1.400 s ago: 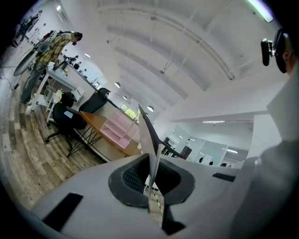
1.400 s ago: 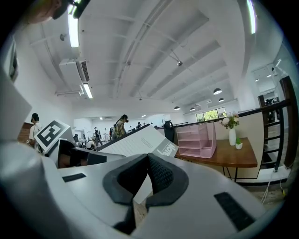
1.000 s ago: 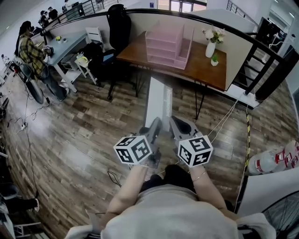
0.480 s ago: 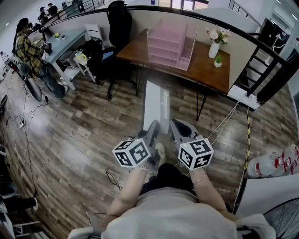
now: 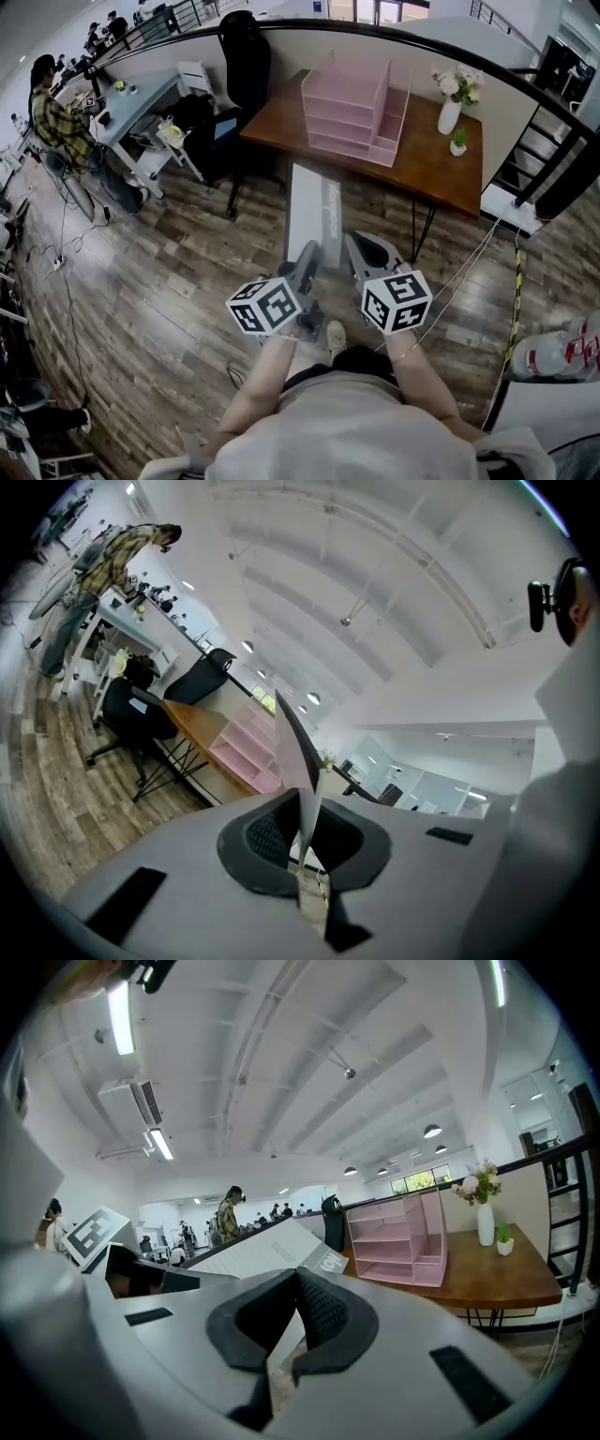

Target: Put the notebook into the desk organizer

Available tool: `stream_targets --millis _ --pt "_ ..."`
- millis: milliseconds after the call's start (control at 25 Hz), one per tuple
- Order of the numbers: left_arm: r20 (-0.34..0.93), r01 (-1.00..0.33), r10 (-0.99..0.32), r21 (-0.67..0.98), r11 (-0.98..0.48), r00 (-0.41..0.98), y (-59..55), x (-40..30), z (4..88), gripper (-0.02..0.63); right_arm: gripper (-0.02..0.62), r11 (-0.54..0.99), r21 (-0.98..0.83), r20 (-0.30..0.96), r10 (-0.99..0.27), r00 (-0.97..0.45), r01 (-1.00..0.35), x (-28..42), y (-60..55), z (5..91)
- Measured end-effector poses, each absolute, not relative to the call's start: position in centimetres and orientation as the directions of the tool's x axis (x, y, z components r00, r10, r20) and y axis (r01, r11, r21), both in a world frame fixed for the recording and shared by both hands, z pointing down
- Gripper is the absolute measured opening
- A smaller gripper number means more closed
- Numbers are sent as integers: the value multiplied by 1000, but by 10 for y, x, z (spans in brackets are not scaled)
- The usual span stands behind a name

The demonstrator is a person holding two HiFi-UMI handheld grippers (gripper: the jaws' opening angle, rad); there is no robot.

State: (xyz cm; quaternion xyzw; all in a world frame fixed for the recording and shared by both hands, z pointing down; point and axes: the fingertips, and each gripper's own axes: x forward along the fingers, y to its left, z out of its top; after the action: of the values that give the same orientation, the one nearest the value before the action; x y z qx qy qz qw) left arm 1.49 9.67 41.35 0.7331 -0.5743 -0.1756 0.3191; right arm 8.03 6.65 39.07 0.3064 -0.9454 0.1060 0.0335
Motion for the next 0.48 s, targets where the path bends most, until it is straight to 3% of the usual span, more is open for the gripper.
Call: stream_targets --millis 480 --pt "56 -708 -967 692 -143 250 -13 -18 398 14 11 826 -165 117 -526 -842 -539 41 -42 382"
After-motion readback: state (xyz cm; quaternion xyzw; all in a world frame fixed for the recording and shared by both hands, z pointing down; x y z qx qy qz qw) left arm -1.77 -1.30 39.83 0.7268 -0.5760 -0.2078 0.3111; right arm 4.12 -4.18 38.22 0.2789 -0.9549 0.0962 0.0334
